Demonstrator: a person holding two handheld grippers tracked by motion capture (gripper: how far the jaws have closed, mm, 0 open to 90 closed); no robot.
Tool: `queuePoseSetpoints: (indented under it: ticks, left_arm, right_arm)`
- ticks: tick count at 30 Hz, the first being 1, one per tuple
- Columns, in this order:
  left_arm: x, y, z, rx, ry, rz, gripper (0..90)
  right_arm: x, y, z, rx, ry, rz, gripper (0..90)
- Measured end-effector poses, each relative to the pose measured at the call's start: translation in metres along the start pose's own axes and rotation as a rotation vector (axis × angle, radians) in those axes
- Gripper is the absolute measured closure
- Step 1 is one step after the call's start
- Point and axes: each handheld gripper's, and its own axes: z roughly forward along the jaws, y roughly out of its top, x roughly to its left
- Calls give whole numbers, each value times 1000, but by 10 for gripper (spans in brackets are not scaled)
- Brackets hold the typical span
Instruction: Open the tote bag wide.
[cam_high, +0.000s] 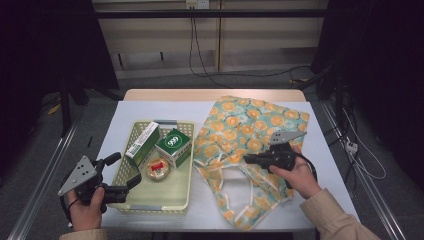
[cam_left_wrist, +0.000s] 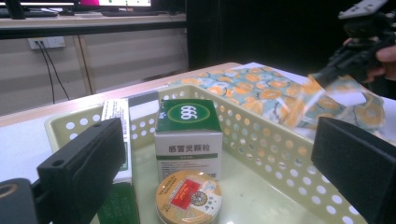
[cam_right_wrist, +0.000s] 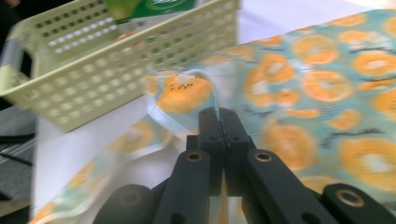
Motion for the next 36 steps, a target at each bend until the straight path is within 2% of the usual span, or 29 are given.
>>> queuePoseSetpoints:
  ticks: [2,5,7,11,13,16,18,22,24,26,28,30,31,32,33,34,36]
  left_arm:
    - [1,0,0,3,1,2,28]
    - [1,-1,0,4,2,-3,28]
    - [1,-1,0,4,3,-4,28]
    - [1,-2,1,5,0,-5,28]
    - [1,-2,2,12,-2,3,29]
    - [1,-2,2,14,-3,-1,29]
    - [2,-3,2,13,-3,-4,29]
    - [3,-2,1,11,0,-3,29]
    - [3,-2,1,10,1,-5,29]
    - [4,-2,0,8,1,-5,29]
    - [4,-2,0,5,4,-7,29]
    - [4,-2,0,5,4,-5,29]
    - [3,-2,0,9,0,-5,29]
    - [3,-2,1,7,1,-9,29]
    - [3,-2,1,12,2,-5,29]
    - [3,-2,2,11,0,-5,28]
    - [2,-2,2,11,1,2,29]
  right_arm:
    - [-12,4,0,-13,-37,11,900]
    - [-29,11,2,-2,-83,16,900]
    - [-41,15,3,2,-97,27,900]
    - [-64,23,10,45,-150,18,900]
    - [-76,25,13,48,-156,34,900]
    - [-92,26,19,54,-189,55,900]
    - [-101,26,21,23,-203,92,900]
    - [-113,25,26,22,-237,121,900]
    - [-116,21,29,33,-234,131,872]
    - [-114,17,33,66,-248,122,758]
    - [-110,14,33,82,-249,100,703]
    - [-104,12,30,70,-257,97,519]
    - [-100,11,28,70,-256,86,510]
    - [-96,11,26,80,-253,52,500]
    - [-90,12,23,81,-254,23,461]
    - [-85,12,20,68,-252,14,405]
    - [-72,12,13,79,-238,-9,337]
